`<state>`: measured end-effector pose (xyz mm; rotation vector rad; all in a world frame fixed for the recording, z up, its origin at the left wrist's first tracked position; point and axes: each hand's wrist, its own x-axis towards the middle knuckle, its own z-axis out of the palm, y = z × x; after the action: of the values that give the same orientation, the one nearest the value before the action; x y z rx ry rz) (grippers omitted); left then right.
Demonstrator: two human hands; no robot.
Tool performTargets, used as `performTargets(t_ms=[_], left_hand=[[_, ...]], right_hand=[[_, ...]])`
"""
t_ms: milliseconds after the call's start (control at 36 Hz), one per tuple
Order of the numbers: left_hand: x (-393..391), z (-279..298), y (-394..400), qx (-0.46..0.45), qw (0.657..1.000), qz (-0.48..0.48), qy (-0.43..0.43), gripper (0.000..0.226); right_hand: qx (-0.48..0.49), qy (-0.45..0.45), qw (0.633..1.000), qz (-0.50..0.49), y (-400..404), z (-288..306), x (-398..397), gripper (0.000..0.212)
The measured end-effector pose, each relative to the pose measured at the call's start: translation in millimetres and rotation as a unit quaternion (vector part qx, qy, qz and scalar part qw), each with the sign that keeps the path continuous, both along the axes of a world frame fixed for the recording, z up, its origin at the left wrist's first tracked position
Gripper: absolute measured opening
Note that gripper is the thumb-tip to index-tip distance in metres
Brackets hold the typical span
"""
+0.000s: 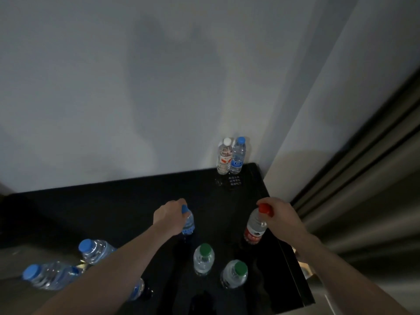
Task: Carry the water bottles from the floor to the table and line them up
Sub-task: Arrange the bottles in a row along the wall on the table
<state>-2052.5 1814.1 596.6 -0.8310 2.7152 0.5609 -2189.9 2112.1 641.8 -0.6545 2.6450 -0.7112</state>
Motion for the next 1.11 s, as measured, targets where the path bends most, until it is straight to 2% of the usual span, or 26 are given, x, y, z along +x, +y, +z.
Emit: performTargets(t_ms=[278,556,778,889,1028,1111], left_hand=[[-24.5,44.8,-51.8,-0.018,0.997,-0.011,0.075,0.016],[-73.3,68.9,-90.6,-0.056,0.996,-0.039,0.057,0.022],[-121.2,62.1,-108.4,-0.071,0.996,-0.058,0.017,0.025],[-143.5,51.2,-115.0,-0.074,0.995,-0.057,0.012,0.025],[-169.5,35.1,-121.8,-0.076,0.995,-0.065,0.008,0.024],[-182.2,28.2,-123.1,-0.072,0.995,-0.064,0.013,0.021]], right_hand=[[-0.056,0.021,0.995,0.075,-94.0,35.0,-19.5,0.03],[-0.029,0.04,0.989,0.139,-180.5,45.7,-70.0,0.014],[0.014,0.047,0.988,0.15,-222.8,36.2,-112.9,0.013],[0.035,0.041,0.987,0.149,-236.0,25.1,-133.1,0.029],[0.069,0.049,0.982,0.166,-249.0,15.0,-154.9,0.037],[0.067,0.058,0.981,0.171,-254.1,10.6,-164.2,0.03]])
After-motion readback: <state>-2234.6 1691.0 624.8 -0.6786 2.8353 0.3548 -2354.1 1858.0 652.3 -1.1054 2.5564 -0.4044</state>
